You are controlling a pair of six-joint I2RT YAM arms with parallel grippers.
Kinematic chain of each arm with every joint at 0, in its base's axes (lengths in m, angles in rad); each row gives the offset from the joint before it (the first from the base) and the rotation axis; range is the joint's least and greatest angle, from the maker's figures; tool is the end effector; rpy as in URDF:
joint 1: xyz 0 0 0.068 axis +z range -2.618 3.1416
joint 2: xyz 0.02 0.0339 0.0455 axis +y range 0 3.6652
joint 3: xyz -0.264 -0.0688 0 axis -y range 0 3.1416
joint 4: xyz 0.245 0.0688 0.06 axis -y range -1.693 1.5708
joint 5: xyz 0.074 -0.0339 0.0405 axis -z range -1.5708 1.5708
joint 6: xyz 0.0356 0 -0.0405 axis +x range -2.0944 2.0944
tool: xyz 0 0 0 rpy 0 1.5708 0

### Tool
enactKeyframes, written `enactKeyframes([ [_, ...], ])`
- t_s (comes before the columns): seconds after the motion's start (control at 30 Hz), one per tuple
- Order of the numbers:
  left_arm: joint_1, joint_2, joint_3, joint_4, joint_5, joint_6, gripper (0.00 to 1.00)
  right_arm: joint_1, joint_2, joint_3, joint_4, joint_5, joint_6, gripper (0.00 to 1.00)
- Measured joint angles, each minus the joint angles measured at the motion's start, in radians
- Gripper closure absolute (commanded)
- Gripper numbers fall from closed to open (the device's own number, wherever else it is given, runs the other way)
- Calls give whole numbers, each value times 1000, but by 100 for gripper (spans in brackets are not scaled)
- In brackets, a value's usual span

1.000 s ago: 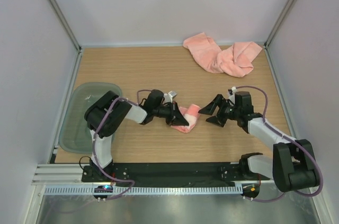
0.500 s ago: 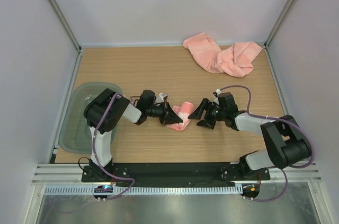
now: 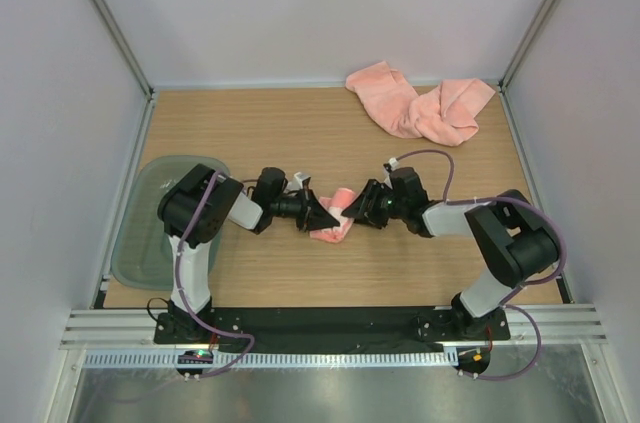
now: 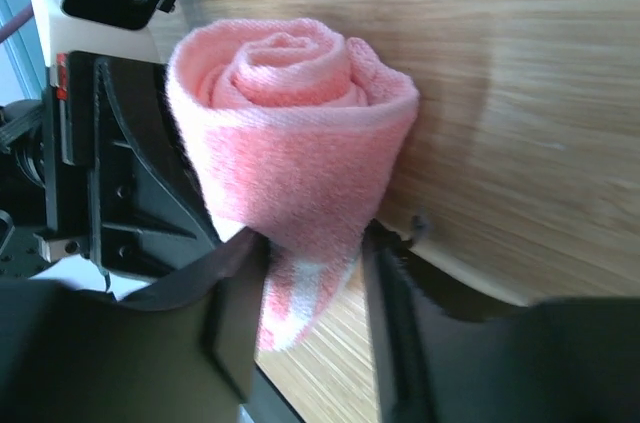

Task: Roll the towels
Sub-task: Roll the towel

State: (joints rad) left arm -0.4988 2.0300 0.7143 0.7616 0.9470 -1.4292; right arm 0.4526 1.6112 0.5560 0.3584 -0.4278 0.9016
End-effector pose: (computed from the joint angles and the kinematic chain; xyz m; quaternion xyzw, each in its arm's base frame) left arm 0.2826 -0.1868 0.0783 0.1504 -0.7944 0.5830 0.0802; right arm 0.2501 0.1380 0.1254 0.1095 0.8832 0.4090 0.2018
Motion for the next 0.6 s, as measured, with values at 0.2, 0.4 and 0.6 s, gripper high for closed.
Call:
enactKeyframes([
  [0.2, 10, -1, 2, -9, 0, 12, 79, 55, 63, 66, 24, 43, 9, 77],
  [0.4, 15, -105, 67, -331, -57, 152, 64, 80, 92, 107, 8, 64, 10, 83],
  [0.6, -8, -248, 178, -744, -238, 351, 50, 119, 95, 154, -53, 110, -9, 83],
])
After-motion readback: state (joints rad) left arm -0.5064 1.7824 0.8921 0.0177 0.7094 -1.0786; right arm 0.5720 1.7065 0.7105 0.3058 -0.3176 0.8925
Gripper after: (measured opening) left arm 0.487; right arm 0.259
